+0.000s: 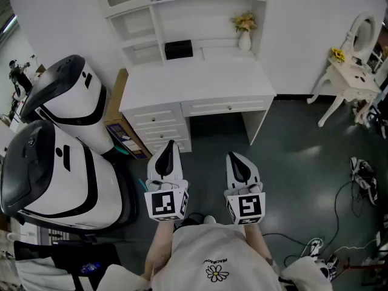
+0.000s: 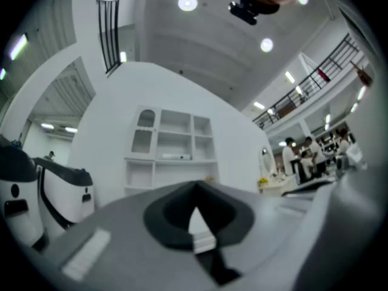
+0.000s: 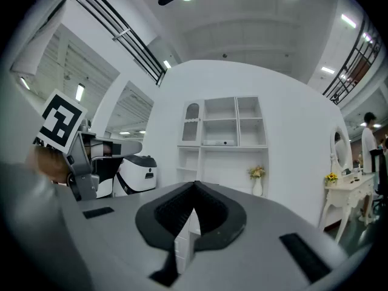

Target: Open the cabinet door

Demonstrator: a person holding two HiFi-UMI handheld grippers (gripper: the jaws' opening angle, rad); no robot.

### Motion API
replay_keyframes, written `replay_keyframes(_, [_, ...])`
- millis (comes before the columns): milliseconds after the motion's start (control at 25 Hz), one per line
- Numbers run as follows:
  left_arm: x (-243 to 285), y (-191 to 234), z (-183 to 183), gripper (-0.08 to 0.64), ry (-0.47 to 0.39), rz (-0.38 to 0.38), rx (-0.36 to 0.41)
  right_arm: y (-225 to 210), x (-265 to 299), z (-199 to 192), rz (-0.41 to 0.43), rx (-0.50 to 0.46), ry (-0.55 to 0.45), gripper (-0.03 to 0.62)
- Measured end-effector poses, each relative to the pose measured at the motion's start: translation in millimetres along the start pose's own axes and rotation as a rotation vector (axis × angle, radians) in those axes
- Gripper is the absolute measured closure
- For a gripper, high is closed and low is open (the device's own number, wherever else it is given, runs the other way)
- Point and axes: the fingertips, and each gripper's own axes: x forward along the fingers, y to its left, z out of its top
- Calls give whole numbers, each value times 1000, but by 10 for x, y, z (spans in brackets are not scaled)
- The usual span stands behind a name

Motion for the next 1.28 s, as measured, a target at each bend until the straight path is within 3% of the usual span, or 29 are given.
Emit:
replay_keyframes(320, [135, 43, -37, 555, 6, -8, -10, -13, 32, -4, 1, -19, 8, 594])
replay_keyframes(680, [146, -44, -92, 555, 20, -32, -7, -97, 53, -17, -16, 67, -26, 594])
replay_keyframes(1120, [200, 335, -364, 555, 58, 72, -58, 45, 355, -257, 73, 41, 50, 594])
replay_keyframes(1280, [473, 403, -447, 555, 50, 67, -62, -56, 548, -292, 73, 16, 54, 594])
